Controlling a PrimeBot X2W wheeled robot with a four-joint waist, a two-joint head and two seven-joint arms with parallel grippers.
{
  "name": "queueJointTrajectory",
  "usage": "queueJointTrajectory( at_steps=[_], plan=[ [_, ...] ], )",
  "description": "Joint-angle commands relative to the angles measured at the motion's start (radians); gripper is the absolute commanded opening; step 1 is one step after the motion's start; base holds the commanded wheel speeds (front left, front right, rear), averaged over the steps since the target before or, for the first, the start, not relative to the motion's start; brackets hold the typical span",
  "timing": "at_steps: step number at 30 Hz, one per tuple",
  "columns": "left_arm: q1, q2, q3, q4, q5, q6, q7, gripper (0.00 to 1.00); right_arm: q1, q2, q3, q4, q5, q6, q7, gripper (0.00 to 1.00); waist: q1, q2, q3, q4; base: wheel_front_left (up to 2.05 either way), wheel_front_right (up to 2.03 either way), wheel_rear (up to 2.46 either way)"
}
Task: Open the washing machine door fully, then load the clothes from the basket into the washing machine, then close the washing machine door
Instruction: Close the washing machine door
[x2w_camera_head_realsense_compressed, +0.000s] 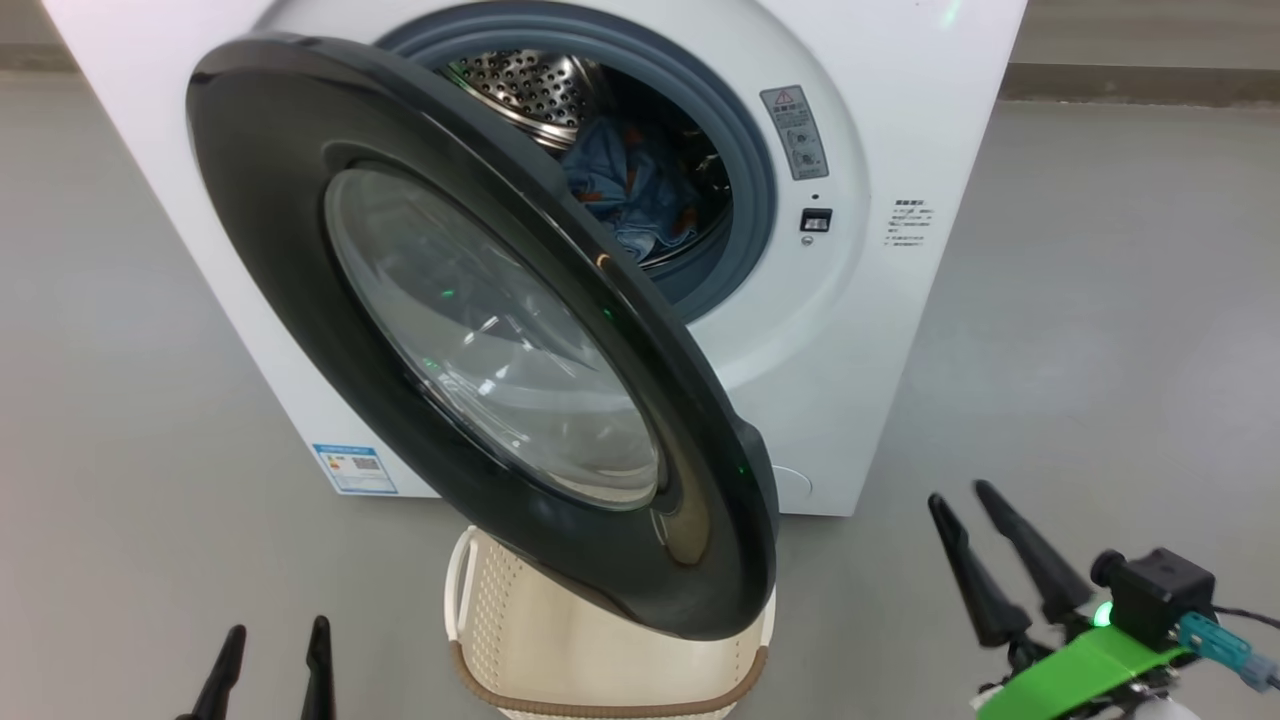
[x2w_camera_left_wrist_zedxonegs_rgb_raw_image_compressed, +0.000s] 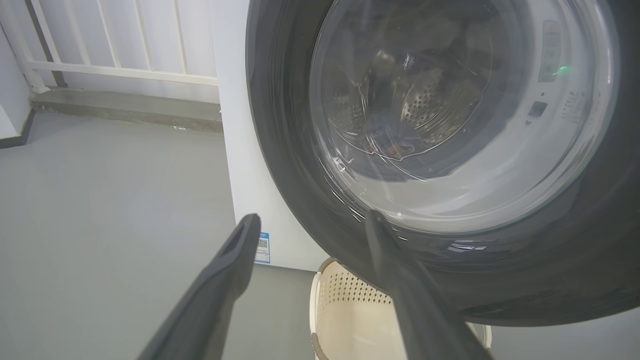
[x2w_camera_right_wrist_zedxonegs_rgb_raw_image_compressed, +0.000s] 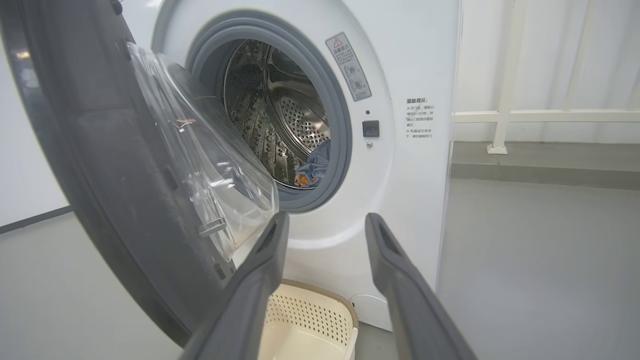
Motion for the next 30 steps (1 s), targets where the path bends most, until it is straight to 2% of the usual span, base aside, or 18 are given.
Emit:
queueJointTrajectory(
  at_steps=[1, 10, 15, 26, 30],
  plan=[
    [-0.023, 0.01, 0.027, -0.029, 0.007, 0.001, -0.014, 1.0, -0.051, -0.011, 0.031, -0.022, 0.005, 0.005, -0.008, 0.0, 0.0, 0.0, -0.001, 0.007, 0.0, 0.0, 0.0],
    [-0.02, 0.009, 0.025, -0.034, 0.005, 0.001, -0.014, 1.0, -0.129, -0.004, 0.032, -0.098, 0.008, 0.005, -0.008, 0.0, 0.0, 0.0, -0.009, 0.033, 0.0, 0.0, 0.0],
    [-0.014, 0.007, 0.027, -0.039, 0.008, 0.001, -0.014, 1.0, -0.156, 0.002, 0.049, -0.197, 0.005, 0.005, -0.008, 0.0, 0.0, 0.0, -0.015, 0.04, 0.0, 0.0, 0.0],
    [-0.008, -0.002, 0.043, -0.053, 0.019, 0.001, -0.014, 1.0, -0.116, -0.012, 0.181, -0.387, -0.015, 0.005, -0.008, 0.0, 0.0, 0.0, -0.017, 0.043, 0.0, 0.0, 0.0],
    [-0.007, -0.005, 0.048, -0.054, 0.021, 0.001, -0.014, 1.0, -0.095, -0.021, 0.243, -0.388, -0.011, 0.005, -0.008, 0.0, 0.0, 0.0, -0.015, 0.042, 0.0, 0.0, 0.0]
  ],
)
